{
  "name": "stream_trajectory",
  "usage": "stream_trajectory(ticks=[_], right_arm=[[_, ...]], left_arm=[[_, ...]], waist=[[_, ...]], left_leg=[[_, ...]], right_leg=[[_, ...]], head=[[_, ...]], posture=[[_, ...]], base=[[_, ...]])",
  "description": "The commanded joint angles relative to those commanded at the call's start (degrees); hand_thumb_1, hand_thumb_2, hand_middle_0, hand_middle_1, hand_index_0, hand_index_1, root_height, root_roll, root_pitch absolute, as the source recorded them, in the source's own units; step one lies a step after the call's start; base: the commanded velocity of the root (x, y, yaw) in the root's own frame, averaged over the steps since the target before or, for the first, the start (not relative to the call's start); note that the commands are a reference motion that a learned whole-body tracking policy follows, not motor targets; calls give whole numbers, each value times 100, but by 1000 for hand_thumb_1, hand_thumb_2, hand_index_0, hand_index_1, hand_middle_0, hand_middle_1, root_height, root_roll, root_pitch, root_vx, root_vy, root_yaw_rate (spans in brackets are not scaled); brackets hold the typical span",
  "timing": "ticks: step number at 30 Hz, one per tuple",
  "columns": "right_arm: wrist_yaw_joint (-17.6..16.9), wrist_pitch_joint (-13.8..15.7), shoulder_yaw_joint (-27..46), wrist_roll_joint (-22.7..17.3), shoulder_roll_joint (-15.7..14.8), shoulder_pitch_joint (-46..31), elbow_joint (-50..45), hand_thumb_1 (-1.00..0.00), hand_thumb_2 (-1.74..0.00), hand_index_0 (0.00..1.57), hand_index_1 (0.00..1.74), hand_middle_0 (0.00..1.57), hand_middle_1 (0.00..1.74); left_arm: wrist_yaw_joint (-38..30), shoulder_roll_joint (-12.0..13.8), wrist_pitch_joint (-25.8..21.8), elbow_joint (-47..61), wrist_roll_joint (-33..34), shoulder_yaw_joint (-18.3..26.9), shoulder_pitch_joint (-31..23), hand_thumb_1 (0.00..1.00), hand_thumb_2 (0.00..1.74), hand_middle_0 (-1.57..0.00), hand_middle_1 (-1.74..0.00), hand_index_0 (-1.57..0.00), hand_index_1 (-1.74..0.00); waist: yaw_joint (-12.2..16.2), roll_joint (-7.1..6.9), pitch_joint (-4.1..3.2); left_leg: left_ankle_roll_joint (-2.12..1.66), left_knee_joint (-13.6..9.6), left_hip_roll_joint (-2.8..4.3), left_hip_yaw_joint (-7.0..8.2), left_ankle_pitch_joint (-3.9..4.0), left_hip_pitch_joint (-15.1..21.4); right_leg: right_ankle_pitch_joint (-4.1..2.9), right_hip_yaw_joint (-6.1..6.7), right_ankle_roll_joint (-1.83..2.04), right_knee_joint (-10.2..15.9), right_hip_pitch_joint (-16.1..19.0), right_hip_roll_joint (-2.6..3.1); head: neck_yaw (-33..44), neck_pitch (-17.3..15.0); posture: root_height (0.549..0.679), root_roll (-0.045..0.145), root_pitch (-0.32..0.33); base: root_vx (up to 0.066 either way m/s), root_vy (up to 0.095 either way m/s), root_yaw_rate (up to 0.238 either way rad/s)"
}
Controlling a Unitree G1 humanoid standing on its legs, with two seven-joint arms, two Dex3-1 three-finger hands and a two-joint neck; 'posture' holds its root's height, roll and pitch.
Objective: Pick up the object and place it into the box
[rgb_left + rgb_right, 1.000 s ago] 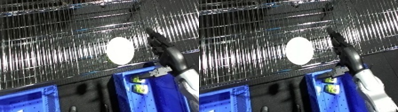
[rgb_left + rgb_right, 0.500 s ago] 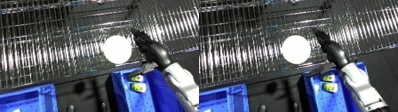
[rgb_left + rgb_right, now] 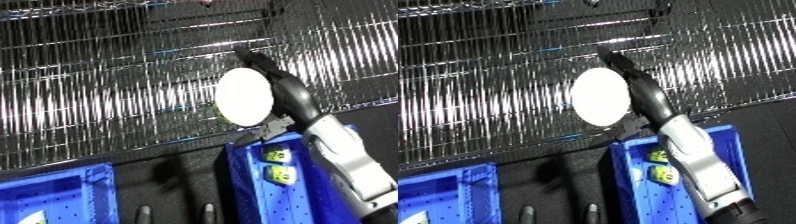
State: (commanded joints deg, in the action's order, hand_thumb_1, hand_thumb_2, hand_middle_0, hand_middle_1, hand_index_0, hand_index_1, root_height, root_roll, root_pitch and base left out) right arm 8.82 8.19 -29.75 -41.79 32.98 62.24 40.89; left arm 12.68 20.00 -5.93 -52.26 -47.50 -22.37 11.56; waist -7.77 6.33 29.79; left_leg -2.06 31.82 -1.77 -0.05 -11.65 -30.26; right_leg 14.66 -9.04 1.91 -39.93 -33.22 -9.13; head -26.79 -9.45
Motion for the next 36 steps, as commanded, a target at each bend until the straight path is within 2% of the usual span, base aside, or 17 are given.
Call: stream_trajectory(ticks=[6,13,17,23,32,36], right_arm=[[31,-38,-51,4,-76,-15,-2,-600,-1044,942,1044,942,1044],[98,-33,-23,-28,-59,-129,3,-950,-1653,1492,1653,1492,1653],[43,-22,-19,62,20,-233,-149,-950,-1653,1492,1653,1492,1653],[-176,226,145,337,217,-521,-689,-950,-1653,1492,1653,1492,1653],[-801,579,938,640,494,-1416,-2285,-950,-1653,1492,1653,1492,1653],[-1070,780,1362,755,586,-1927,-2850,-950,-1653,1492,1653,1492,1653]], left_arm=[[-27,-30,4,51,-17,-24,-14,0,0,0,0,0,0],[-27,-26,-12,56,-25,-25,-51,0,0,0,0,0,0],[-1,-8,-99,55,-49,18,-86,0,0,0,0,0,0],[-60,16,-149,113,-62,155,-157,0,0,0,0,0,0],[-146,-36,-211,64,-86,471,-287,0,0,0,0,0,0],[-154,-95,-272,-7,-84,622,-369,0,0,0,0,0,0]], waist=[[-20,27,0],[-6,27,0],[44,7,0],[172,-64,0],[515,-241,0],[676,-312,0]], left_leg=[[5,-27,-17,-7,28,-12],[-8,-144,-1,3,79,53],[-14,-176,11,21,78,113],[-20,-170,55,77,38,205],[-9,-130,149,209,-49,330],[-1,-92,188,272,-108,406]], right_leg=[[13,0,-5,-37,-29,-15],[-31,-6,19,78,25,-18],[-54,25,28,139,66,-1],[-79,80,47,211,142,33],[-134,225,87,348,236,158],[-151,288,96,400,301,195]], head=[[12,51],[12,137],[53,219],[172,318],[435,450],[654,515]], posture=[[641,74,140],[643,74,142],[644,73,139],[645,71,132],[647,67,126],[648,65,120]], base=[[0,16,45],[-21,-4,-1],[-23,3,-72],[-23,4,-102],[-29,6,-153],[-17,13,-168]])
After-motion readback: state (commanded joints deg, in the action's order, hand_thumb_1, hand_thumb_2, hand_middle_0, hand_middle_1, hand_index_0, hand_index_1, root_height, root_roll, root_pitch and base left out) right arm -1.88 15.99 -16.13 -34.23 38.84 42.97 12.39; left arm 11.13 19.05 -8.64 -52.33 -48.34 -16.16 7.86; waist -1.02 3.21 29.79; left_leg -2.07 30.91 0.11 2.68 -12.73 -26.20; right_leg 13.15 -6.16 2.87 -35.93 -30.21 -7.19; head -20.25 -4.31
